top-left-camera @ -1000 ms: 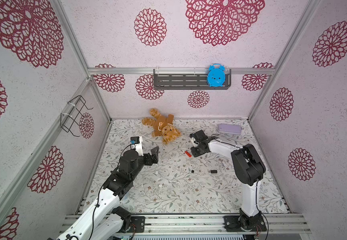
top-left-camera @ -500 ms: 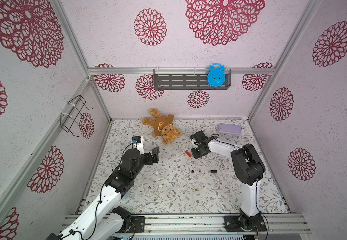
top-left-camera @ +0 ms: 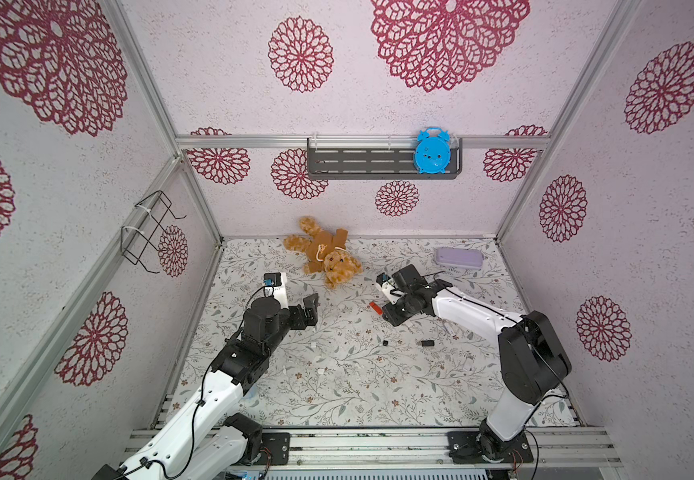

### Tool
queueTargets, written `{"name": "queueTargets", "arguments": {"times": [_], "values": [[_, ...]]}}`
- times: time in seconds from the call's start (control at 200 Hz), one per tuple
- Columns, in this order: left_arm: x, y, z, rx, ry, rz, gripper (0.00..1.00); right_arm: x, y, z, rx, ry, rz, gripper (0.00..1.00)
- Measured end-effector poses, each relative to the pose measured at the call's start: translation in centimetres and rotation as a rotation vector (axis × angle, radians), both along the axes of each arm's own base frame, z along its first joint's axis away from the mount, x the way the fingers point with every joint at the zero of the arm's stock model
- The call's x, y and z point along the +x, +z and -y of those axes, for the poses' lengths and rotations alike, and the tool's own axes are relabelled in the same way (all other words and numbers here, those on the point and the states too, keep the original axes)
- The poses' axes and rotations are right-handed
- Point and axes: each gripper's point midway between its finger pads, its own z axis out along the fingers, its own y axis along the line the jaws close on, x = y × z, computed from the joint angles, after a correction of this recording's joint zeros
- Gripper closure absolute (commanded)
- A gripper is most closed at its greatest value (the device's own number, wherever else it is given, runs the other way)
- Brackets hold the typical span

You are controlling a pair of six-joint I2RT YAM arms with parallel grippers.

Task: Close the usb drive cover
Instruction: Place the USB drive at the center of the board, then pick up the cover from the center of the board.

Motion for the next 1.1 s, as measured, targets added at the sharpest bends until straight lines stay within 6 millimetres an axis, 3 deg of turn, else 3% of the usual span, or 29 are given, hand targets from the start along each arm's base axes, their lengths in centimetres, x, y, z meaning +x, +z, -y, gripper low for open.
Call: {"name": "queueTargets", "arguments": {"times": [0.125,0.23,0.855,1.096], "values": [[0.0,-0.1,0.0,-0.014,0.001,-0.004,0.03,-3.0,-2.0,-0.8,-0.025,0.088,-0.054,0.51],[-0.1,-0.6,0.1,-0.019,-0.001,-0.017,0.03,-4.1,-2.4,-1.3,-0.042,0.135,-0.059,0.50],[-0.1,-0.7,0.1,-0.032,-0.001,-0.024,0.03,-4.4,-5.0,-1.4,-0.208,0.284,-0.034,0.45],[-0.1,-0.7,0.1,-0.032,0.001,-0.025,0.03,-4.7,-5.2,-1.1,-0.235,0.329,-0.032,0.49]]}}
